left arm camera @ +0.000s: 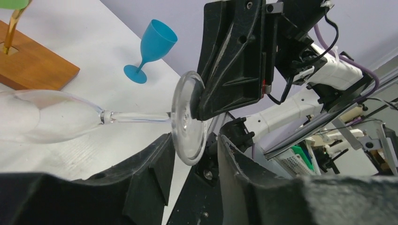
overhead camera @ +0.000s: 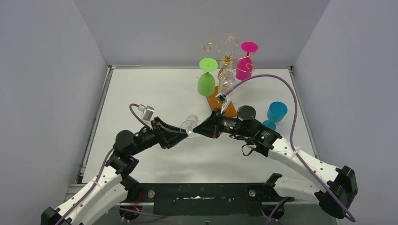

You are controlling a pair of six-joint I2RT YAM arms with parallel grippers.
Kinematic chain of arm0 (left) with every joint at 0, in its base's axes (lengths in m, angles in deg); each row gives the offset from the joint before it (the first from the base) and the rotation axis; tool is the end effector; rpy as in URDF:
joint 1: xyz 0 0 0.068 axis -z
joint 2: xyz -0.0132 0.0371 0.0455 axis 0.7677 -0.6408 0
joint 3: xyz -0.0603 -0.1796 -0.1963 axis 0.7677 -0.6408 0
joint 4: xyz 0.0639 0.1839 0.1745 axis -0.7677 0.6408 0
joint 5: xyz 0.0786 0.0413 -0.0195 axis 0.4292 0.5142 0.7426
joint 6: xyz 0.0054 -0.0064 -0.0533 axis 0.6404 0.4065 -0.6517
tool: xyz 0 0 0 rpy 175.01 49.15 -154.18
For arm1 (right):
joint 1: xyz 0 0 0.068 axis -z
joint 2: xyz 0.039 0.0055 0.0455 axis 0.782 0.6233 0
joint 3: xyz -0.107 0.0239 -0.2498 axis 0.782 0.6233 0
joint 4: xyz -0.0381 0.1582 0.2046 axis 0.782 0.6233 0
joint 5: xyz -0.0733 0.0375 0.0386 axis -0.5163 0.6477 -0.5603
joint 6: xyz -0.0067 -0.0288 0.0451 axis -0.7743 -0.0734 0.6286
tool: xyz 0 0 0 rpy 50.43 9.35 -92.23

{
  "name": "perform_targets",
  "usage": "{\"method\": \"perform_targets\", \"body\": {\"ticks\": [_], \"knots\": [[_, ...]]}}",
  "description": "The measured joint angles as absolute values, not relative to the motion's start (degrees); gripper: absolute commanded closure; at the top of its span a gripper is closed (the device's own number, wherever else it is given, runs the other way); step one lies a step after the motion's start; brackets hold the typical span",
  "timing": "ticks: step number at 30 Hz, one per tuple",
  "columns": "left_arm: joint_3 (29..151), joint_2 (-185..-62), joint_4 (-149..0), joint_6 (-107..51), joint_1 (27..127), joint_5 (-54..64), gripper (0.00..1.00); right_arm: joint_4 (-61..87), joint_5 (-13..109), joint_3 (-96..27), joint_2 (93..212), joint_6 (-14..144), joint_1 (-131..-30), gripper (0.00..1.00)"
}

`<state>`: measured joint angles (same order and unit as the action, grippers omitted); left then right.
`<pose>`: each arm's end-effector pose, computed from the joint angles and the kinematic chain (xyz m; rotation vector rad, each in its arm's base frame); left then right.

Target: Place the wine glass upside down on the wine glass rack

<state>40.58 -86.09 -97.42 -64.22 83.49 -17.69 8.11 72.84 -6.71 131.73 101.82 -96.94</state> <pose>0.1296 -0.1072 0.2864 0.3053 1.5887 -1.5152 0.1585 0.1884 0.3305 -0.5097 1.9360 1.5640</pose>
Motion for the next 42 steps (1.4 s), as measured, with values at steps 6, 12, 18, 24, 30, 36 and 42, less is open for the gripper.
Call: {"method": "perform_targets", "body": {"ticks": [6,12,18,24,30,36,42], "knots": [[40.7,-83.1,-93.9,-61.1,83.6,-14.4,0.34,10.5,69.5,-5.9,131.1,102.9,-96.5,1.0],[42.7,-82.4,-86.6,-55.1,83.6,-10.5,0.34,14.8,68.1,-5.0,127.7,104.2,-93.5,1.0],[45.0,-81.9,-80.2,-47.6,83.5,-6.7,0.12,19.6,67.2,-5.0,122.3,105.3,-86.7,1.0],[45.3,-81.3,-75.4,-39.2,83.5,-6.3,0.02,24.7,66.1,-5.1,120.0,105.4,-81.9,1.0],[45.3,-80.9,-72.5,-34.2,83.6,-5.0,0.02,29.0,66.2,-5.4,120.1,105.8,-78.3,1.0],[45.3,-80.7,-70.6,-31.5,83.6,-3.0,0.02,31.8,67.2,-6.7,120.1,106.5,-71.3,1.0],[45.3,-80.1,-70.1,-30.4,83.5,-2.5,0.02,33.1,69.9,-8.4,120.1,106.7,-62.2,1.0]]}}
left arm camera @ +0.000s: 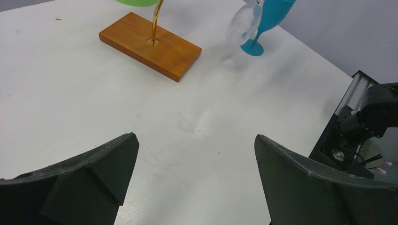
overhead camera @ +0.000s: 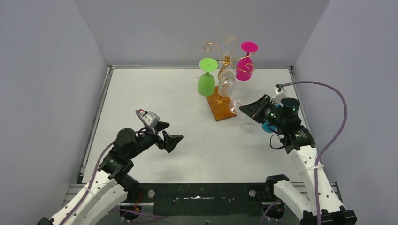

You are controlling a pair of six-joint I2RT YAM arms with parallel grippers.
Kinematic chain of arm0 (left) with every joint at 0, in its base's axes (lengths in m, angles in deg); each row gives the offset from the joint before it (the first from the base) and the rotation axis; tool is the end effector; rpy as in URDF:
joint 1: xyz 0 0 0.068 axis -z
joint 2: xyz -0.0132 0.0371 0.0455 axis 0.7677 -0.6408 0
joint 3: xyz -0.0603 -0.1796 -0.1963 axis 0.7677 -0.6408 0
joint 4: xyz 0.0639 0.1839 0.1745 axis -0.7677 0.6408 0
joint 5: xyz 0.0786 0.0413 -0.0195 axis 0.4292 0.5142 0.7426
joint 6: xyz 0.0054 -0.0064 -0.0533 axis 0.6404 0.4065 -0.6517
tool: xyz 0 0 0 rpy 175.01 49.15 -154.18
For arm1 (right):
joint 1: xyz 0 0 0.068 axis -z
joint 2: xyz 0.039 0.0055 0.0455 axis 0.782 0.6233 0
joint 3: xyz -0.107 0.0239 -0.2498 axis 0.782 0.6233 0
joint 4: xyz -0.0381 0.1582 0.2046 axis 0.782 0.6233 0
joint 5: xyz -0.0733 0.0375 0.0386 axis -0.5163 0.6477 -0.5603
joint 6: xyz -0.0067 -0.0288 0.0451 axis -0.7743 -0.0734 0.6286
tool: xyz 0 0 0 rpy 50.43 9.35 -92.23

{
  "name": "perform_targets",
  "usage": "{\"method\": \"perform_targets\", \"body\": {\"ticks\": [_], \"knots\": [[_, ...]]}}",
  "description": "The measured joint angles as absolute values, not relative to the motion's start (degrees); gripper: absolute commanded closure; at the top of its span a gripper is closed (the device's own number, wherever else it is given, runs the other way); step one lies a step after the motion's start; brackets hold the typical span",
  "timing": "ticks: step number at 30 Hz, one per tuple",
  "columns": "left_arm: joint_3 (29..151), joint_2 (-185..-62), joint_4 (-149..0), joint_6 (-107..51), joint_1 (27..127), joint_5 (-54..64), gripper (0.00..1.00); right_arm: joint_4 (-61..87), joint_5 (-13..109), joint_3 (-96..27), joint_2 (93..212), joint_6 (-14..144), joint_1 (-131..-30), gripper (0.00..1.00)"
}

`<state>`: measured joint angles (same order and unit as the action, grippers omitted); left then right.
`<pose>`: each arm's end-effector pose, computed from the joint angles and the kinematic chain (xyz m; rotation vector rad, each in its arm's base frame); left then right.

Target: Place the wine glass upside down on the wine glass rack

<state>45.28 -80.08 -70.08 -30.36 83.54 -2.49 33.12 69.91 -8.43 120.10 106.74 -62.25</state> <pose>0.1223 -0.0922 0.2801 0.5026 1.6853 -0.8489 0.1830 0.0527 0.3370 0.3119 2.0470 1.1599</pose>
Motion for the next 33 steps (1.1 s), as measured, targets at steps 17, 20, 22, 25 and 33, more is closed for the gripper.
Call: {"method": "perform_targets", "body": {"ticks": [17,20,22,25,33], "knots": [[45.2,-79.3,-70.1,-29.7,83.6,-2.5,0.02,27.9,72.3,-9.9,119.8,113.5,-48.6,1.0],[45.0,-79.0,-70.0,-29.4,83.6,-2.5,0.02,25.9,71.7,-10.1,120.4,115.7,-47.6,1.0],[44.9,-79.0,-70.0,-29.3,83.6,-2.5,0.02,24.6,70.5,-10.5,120.7,117.0,-47.5,1.0],[44.7,-79.0,-70.0,-29.1,83.6,-2.5,0.02,22.1,68.9,-10.7,120.7,119.2,-47.3,1.0],[44.7,-79.0,-70.0,-28.9,83.6,-2.8,0.02,15.4,67.3,-13.8,125.8,124.5,-47.1,1.0]]}}
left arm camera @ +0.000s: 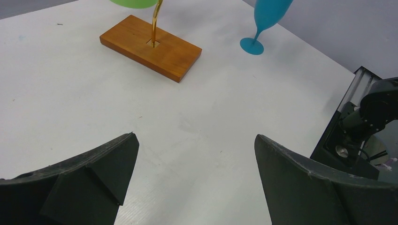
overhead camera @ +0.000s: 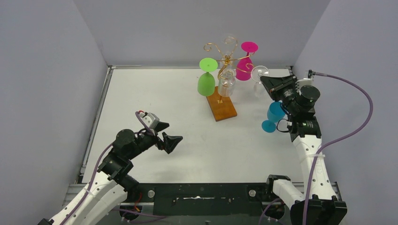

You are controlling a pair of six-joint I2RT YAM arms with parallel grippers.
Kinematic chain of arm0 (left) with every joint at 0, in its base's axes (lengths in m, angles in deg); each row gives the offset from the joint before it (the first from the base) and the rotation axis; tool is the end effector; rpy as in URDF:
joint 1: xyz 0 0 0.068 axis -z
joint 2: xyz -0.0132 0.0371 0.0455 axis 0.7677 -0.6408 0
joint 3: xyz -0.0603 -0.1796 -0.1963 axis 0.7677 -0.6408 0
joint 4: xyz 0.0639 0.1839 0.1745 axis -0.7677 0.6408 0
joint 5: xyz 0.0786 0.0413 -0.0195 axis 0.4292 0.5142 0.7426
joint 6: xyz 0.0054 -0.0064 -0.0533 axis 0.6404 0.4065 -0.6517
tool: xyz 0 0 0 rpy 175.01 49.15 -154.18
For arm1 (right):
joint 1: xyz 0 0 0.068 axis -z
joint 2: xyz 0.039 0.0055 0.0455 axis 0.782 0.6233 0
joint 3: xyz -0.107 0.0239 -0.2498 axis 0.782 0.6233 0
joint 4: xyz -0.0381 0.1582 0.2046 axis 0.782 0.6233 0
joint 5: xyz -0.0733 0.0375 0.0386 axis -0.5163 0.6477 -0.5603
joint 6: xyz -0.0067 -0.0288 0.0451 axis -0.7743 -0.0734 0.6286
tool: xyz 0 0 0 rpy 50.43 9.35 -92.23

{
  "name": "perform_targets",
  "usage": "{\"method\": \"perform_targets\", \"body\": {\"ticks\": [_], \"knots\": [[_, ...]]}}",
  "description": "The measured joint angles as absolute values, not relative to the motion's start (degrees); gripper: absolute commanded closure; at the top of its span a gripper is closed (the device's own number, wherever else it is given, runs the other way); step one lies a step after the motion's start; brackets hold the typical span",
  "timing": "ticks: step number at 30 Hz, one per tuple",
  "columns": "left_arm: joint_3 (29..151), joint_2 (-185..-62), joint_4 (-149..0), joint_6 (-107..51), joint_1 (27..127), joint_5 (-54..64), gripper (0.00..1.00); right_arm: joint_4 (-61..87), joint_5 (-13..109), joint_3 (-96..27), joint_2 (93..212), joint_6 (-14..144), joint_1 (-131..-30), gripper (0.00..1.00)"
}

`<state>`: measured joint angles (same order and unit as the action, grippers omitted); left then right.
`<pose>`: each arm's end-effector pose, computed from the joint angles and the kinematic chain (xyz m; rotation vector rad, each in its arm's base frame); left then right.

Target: Place the wine glass upside down on the wine glass rack

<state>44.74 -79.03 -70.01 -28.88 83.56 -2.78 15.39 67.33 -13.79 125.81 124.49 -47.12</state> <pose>0.1198 -0.0909 0.2790 0.5268 1.6667 -0.8355 0.2186 -0.0004 0.3828 0.6815 1.6280 1.1874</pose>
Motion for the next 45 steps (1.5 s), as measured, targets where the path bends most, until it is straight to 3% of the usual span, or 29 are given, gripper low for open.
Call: {"method": "perform_targets", "body": {"ticks": [15,45], "knots": [[44.7,-78.6,-69.1,-28.7,83.6,-3.0,0.02,8.6,67.3,-20.3,136.2,128.1,-46.9,1.0],[44.6,-78.6,-69.0,-27.8,83.6,-3.4,0.02,4.9,69.8,-24.3,143.7,128.9,-50.3,1.0]]}}
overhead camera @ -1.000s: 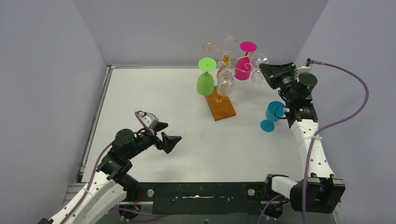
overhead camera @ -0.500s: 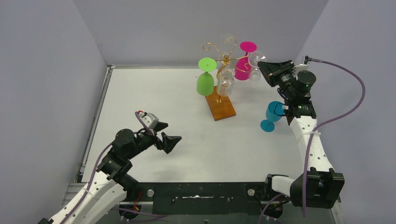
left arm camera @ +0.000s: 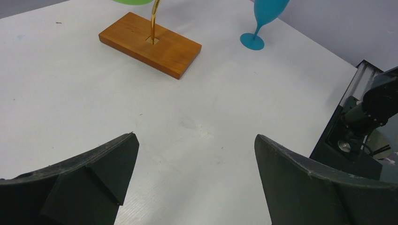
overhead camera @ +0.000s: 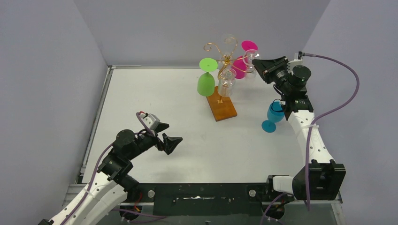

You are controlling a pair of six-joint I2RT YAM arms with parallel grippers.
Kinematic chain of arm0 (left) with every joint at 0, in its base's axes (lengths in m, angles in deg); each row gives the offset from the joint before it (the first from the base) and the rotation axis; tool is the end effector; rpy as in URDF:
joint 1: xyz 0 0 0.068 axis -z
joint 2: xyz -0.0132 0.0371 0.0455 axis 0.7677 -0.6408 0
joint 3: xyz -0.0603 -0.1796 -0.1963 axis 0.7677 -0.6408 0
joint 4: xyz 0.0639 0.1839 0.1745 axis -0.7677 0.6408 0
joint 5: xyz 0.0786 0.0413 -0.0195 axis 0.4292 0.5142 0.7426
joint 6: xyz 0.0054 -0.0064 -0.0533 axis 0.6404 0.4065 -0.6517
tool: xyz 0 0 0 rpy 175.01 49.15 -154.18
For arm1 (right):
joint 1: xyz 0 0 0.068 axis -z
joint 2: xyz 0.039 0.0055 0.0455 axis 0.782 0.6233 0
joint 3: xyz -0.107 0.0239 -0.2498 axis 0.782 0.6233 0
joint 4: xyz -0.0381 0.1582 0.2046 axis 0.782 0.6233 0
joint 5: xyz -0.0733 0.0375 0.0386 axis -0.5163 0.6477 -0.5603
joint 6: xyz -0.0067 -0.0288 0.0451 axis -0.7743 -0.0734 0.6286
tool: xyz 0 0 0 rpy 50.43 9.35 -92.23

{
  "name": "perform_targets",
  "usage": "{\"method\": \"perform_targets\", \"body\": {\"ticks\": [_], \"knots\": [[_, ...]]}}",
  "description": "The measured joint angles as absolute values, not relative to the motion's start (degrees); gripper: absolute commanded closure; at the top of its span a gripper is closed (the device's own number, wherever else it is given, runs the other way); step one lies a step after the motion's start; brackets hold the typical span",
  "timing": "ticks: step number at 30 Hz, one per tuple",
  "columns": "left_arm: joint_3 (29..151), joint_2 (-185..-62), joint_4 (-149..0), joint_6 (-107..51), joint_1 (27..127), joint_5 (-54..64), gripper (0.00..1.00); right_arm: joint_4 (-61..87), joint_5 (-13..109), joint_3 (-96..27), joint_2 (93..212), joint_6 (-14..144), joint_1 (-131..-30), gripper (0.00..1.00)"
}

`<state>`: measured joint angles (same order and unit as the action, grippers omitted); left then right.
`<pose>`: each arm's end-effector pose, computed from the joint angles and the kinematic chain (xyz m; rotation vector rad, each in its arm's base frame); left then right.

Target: Place the wine glass upside down on the wine glass rack

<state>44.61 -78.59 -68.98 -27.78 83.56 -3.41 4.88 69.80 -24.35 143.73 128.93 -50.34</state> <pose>0.1183 -0.0903 0.2773 0.5519 1.6707 -0.8292 0.2971 0.0117 0.3932 0.6364 1.6236 1.3217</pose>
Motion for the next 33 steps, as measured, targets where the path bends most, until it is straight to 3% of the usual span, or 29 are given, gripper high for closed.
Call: {"method": "perform_targets", "body": {"ticks": [33], "knots": [[44.4,-78.9,-68.8,-27.4,83.6,-3.6,0.02,9.3,72.2,-26.3,144.1,124.6,-54.1,1.0]]}}
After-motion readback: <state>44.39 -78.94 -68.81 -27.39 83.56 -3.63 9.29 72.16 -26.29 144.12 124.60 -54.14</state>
